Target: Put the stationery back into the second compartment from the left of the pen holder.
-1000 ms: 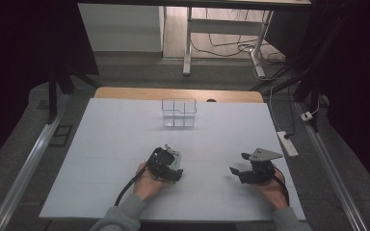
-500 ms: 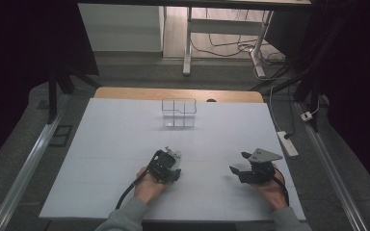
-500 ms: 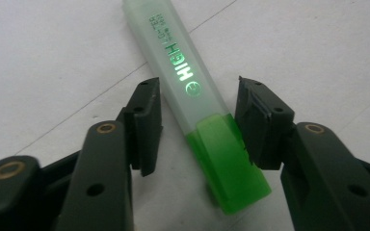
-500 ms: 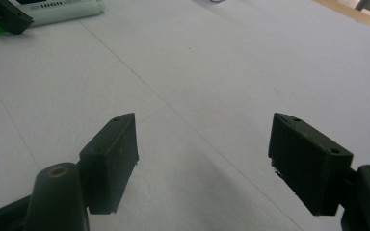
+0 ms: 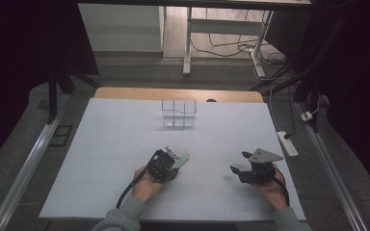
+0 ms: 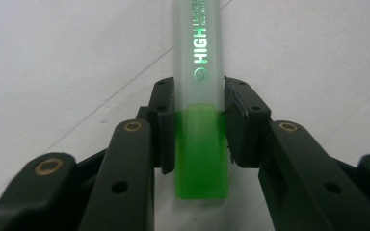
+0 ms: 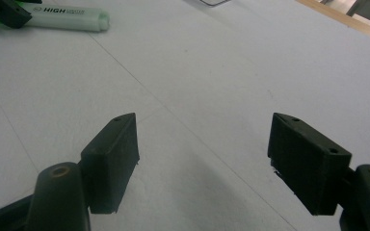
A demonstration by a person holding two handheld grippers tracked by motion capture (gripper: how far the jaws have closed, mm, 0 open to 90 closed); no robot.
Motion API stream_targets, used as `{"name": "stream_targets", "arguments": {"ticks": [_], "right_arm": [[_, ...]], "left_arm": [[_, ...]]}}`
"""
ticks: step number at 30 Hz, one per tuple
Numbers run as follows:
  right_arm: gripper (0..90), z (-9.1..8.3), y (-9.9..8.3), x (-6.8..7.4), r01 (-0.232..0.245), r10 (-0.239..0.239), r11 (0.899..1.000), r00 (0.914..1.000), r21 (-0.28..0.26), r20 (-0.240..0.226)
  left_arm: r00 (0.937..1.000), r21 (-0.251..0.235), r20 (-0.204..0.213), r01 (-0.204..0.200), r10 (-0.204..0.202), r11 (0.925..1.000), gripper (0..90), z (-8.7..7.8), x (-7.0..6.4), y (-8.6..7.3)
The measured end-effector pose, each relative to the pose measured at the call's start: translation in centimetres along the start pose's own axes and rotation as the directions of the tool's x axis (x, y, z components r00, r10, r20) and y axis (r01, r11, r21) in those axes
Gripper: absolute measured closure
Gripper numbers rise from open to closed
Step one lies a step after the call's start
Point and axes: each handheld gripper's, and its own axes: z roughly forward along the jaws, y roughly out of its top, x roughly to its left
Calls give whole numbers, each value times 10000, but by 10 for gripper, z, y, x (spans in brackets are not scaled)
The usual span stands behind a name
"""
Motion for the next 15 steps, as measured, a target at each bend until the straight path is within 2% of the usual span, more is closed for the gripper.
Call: {"name": "stream_targets", "arguments": {"ticks": [2, 8, 11, 15], "right_arm": [[258, 0, 0, 0, -25, 24, 10000, 10000, -36, -12], [257, 1, 0, 0, -118, 118, 9999, 9999, -75, -104], [256, 0, 0, 0, -144, 143, 9998, 9998, -117, -132], [256, 0, 1, -1, -225, 222, 9996, 9995, -156, -221]], "left_arm": [[9998, 12, 184, -101, 100, 9999, 669, -2, 5, -2], [9945, -534, 1041, -60, 115, 9986, 669, -16, 22, -7], [9929, -714, 1090, -399, 476, 9966, 669, -24, 26, -9], [9871, -1227, 1395, -617, 788, 9905, 669, -38, 32, -10]]}}
